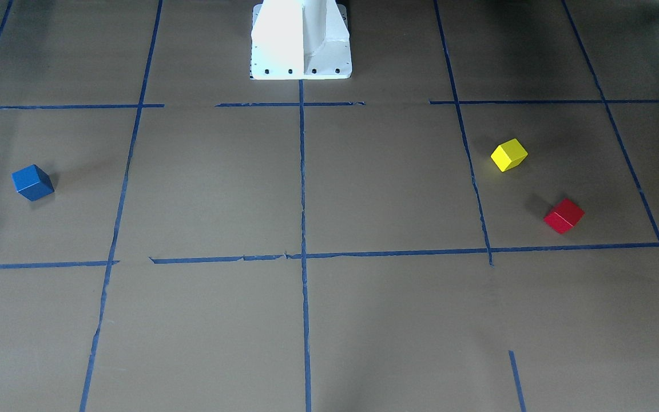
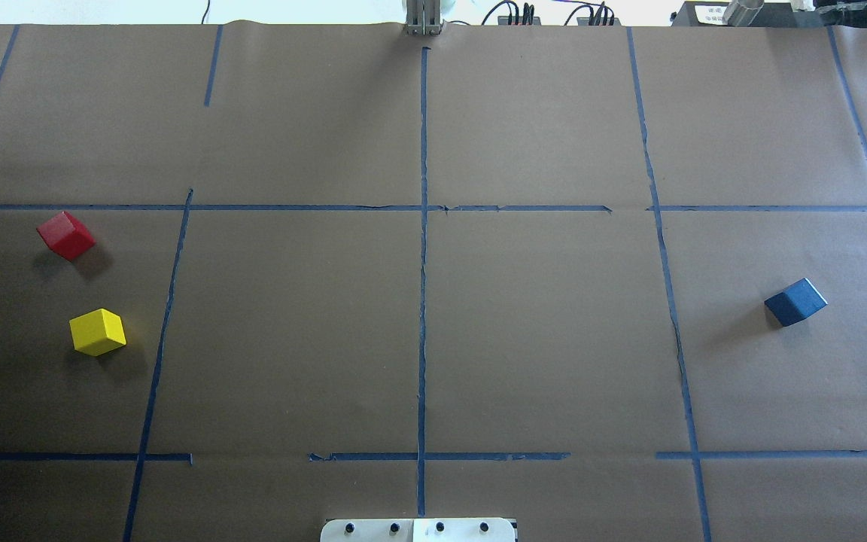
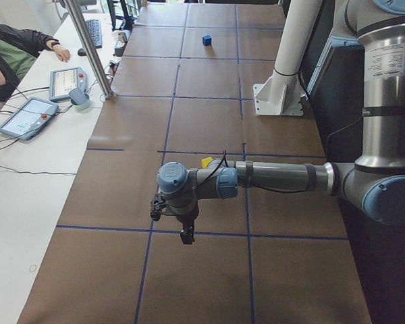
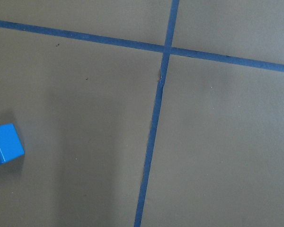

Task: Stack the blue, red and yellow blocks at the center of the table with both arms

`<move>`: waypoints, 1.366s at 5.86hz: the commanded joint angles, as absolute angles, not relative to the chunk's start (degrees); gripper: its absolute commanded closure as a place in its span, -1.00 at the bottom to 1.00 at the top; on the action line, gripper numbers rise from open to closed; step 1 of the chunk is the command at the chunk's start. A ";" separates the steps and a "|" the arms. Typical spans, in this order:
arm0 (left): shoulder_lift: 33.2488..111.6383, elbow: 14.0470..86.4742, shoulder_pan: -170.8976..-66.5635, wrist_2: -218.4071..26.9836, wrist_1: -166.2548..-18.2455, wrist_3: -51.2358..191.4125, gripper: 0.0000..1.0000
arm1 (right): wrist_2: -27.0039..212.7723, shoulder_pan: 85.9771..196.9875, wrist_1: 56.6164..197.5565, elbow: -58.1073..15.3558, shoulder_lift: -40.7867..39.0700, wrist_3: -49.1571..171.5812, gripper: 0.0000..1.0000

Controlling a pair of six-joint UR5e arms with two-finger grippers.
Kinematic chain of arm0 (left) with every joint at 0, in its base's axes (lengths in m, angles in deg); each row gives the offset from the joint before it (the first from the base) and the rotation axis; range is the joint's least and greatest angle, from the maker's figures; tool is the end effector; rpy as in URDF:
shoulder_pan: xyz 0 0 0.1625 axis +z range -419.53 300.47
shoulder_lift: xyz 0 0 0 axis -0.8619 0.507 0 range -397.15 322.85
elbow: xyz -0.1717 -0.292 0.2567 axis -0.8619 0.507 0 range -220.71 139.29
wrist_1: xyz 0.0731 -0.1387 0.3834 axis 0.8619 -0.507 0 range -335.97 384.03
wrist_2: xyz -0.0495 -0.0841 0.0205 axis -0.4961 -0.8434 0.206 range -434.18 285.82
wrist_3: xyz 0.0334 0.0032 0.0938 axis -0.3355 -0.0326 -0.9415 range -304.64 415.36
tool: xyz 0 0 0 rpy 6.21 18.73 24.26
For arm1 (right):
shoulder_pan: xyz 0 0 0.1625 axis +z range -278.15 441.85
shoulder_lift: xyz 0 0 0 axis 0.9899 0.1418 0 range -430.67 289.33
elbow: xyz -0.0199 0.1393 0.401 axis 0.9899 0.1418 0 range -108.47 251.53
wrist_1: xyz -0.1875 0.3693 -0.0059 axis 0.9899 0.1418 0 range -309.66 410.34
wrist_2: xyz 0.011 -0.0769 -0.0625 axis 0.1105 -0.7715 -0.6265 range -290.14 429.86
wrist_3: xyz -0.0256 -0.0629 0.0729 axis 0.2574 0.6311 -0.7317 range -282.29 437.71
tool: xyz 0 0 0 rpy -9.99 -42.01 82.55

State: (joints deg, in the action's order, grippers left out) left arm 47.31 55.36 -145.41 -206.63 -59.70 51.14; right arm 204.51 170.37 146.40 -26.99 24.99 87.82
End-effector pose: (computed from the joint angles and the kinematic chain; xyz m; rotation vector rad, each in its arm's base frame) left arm -0.0341 -0.4467 0.6651 -0.0949 0.7406 0.1016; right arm 0.0517 -0.4470 0.6422 0.0059 -0.7817 -0.1701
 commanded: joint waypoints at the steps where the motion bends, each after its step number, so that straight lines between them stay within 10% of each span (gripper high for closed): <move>1: 47.14 55.09 -144.97 -206.54 -59.73 50.97 -1.00 | 204.51 170.36 146.40 -27.08 24.78 87.73 -1.00; 5: 47.49 55.09 -143.65 -206.63 -59.73 51.14 -1.00 | 204.34 161.86 145.01 -32.34 19.69 79.63 -1.00; 8: 47.49 55.18 -143.65 -206.63 -59.73 51.23 -1.00 | 198.72 147.80 118.16 -30.60 25.10 66.21 -1.00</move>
